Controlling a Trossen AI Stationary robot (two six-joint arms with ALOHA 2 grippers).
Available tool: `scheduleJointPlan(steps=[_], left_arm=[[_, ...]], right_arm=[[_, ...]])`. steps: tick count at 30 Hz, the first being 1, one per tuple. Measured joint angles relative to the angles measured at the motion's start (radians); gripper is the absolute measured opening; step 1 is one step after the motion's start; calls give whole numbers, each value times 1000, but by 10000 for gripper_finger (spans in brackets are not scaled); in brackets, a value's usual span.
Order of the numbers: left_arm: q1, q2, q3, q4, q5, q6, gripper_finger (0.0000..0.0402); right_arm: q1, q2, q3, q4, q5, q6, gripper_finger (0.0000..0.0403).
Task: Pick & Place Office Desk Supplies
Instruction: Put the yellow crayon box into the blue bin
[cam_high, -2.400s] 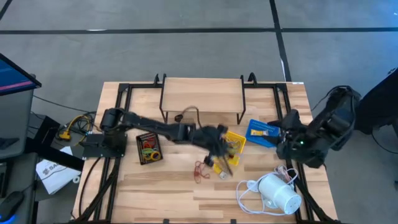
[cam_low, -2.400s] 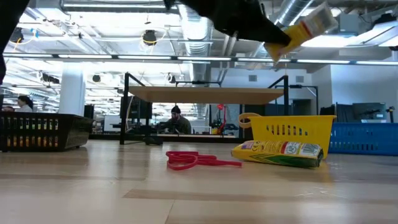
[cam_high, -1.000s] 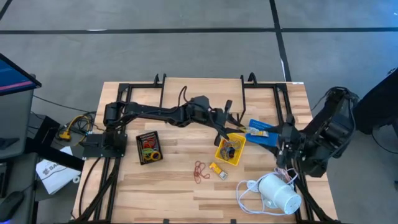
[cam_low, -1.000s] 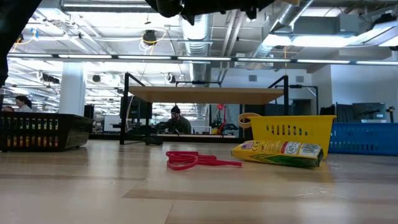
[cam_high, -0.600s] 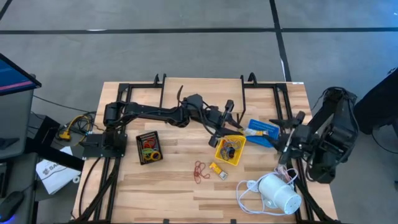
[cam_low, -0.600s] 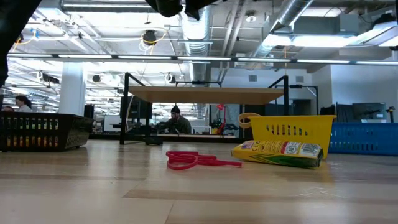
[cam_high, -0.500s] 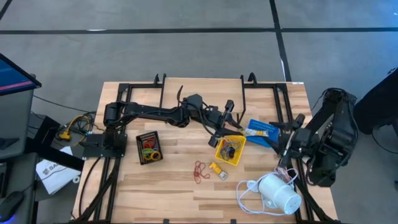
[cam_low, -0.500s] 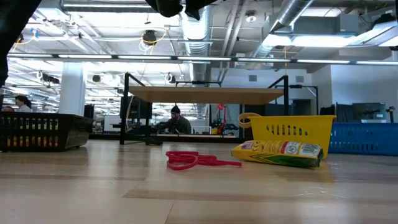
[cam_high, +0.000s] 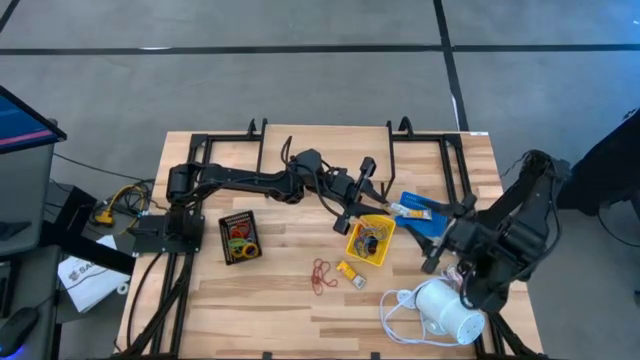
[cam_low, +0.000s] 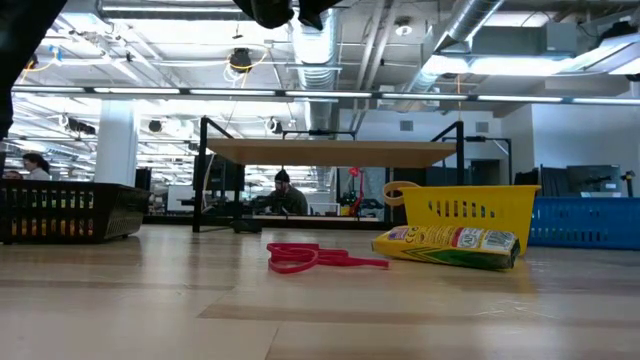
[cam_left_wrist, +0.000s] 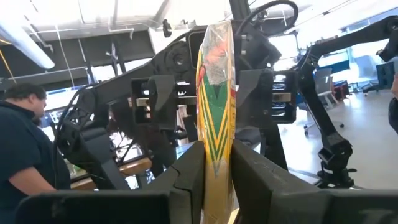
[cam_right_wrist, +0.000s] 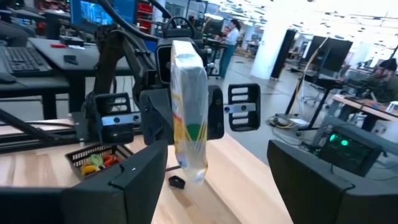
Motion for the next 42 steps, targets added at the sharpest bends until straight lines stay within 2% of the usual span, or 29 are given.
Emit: scheduleJointPlan(steps=[10, 25, 32, 42], left_arm=[[0, 0, 0, 0, 3, 0, 66], [-3, 0, 0, 4, 22, 1, 66], [-9, 0, 0, 18, 31, 1, 66], [-11, 0, 0, 18, 32, 1, 66]], right_arm=[[-34, 2, 0, 281, -39, -320, 274], [-133, 2, 0, 530, -167, -605, 274], [-195, 2, 0, 601, -267, -676, 274], [-196, 2, 0, 609, -267, -690, 274]])
